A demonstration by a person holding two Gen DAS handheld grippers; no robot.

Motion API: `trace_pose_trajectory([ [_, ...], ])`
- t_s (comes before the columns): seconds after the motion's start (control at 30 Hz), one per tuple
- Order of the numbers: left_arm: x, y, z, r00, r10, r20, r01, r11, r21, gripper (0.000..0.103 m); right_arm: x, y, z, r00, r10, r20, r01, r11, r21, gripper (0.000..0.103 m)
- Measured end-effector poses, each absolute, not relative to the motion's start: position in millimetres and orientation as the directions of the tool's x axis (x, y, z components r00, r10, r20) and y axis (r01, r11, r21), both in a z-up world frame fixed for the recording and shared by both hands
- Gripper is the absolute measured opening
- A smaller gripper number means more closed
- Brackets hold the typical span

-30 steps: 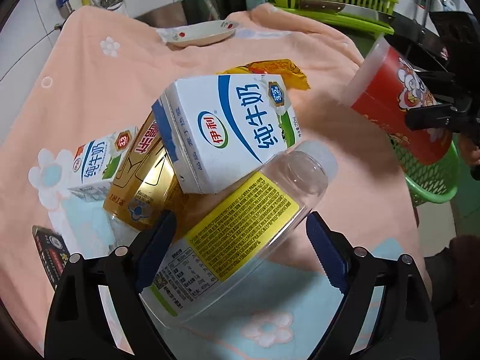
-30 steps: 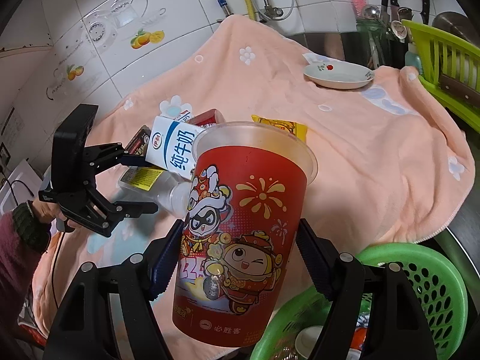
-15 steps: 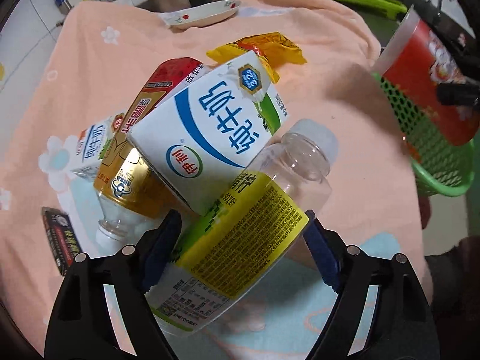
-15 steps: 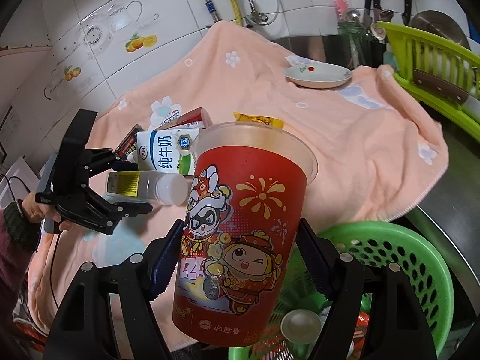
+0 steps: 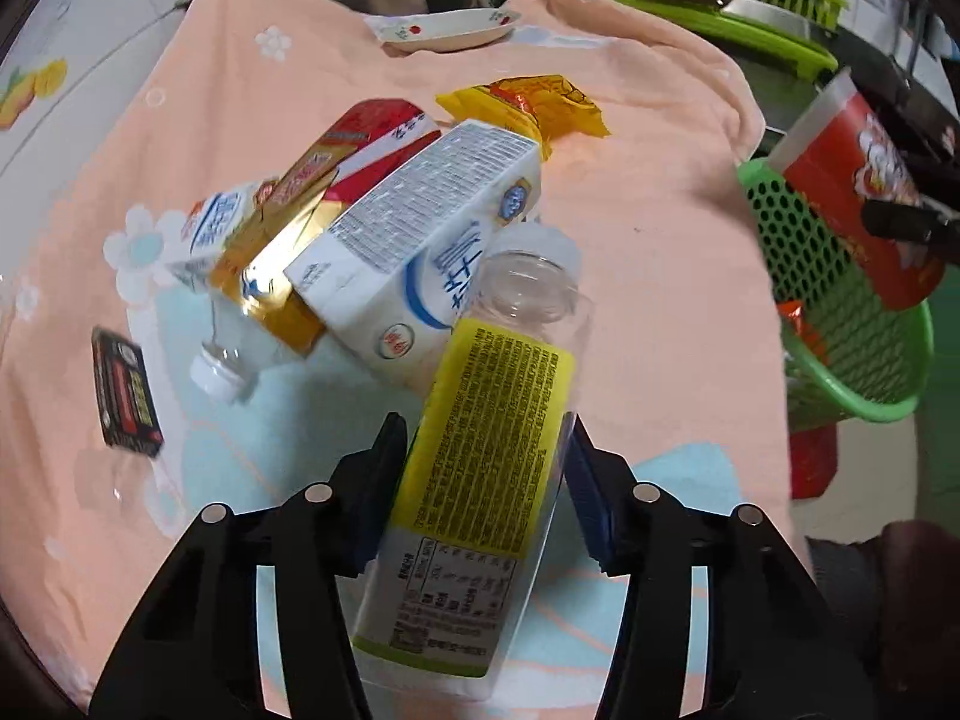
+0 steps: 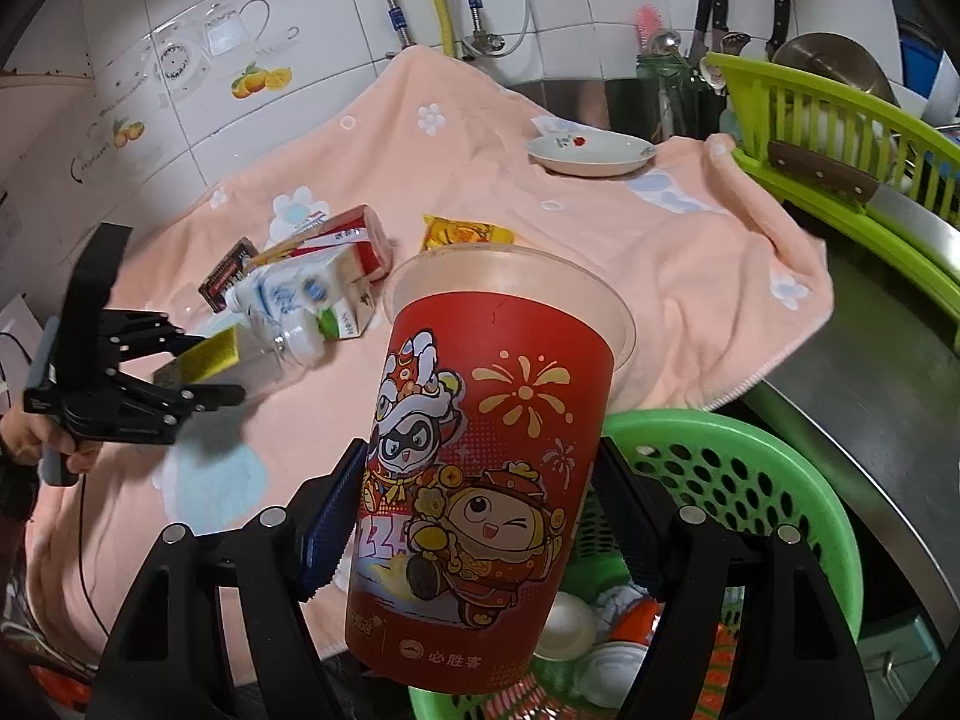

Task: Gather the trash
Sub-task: 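Drop the red cup into the green basket with the right tool while the left tool carries the bottle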

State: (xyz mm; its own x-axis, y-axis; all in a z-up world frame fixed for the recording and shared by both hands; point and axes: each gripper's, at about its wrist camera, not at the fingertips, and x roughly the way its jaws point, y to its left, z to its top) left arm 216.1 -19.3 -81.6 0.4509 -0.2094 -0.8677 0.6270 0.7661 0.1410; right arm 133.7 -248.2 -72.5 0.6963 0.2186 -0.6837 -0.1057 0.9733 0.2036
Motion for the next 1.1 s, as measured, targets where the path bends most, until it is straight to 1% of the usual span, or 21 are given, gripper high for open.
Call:
trace_pose_trajectory([
  [0.13, 210.8, -16.6, -81.7, 0.405, -0.249, -0.880, 0.607, 0.793, 0.055, 0.051, 127.5, -253.5, -77.3, 0.691, 0.210, -0.691, -0.093, 0.975, 0.203, 0.072],
  [0.27, 202.9, -21.1, -82.9, 0.406, -0.227, -0.885, 0.598, 0.799, 0.069, 0.051, 119.7, -258.3, -82.5, 0.687, 0.197, -0.700, -0.079, 0.977, 0.197, 0.072],
  [0.4, 204.3, -18.9, -81.3, 0.388, -0.254, -0.886, 0.569, 0.822, 0.013, 0.049, 111.5, -261.4, -86.5, 0.686, 0.166, -0.709, -0.063, 0.983, 0.170, 0.072],
  [0.7, 182.8, -17.6, -68.4, 0.418, -0.318, -0.851, 0.556, 0.830, -0.038, 0.044, 94.2, -276.5, -95.8, 0.681, 0.097, -0.726, -0.019, 0.993, 0.115, 0.072],
  [0.77, 177.7, -19.2, -67.7, 0.433, -0.309, -0.847, 0.555, 0.831, -0.019, 0.044, 91.6, -279.6, -98.1, 0.678, 0.089, -0.729, -0.010, 0.994, 0.113, 0.072],
  [0.9, 173.7, -19.1, -72.3, 0.424, -0.315, -0.849, 0.547, 0.836, -0.037, 0.044, 90.3, -285.6, -106.9, 0.655, 0.089, -0.751, 0.012, 0.992, 0.129, 0.072],
  [1.1, 173.2, -19.9, -74.4, 0.422, -0.310, -0.852, 0.540, 0.841, -0.038, 0.044, 84.8, -290.5, -110.1, 0.649, 0.082, -0.756, 0.020, 0.992, 0.125, 0.072],
])
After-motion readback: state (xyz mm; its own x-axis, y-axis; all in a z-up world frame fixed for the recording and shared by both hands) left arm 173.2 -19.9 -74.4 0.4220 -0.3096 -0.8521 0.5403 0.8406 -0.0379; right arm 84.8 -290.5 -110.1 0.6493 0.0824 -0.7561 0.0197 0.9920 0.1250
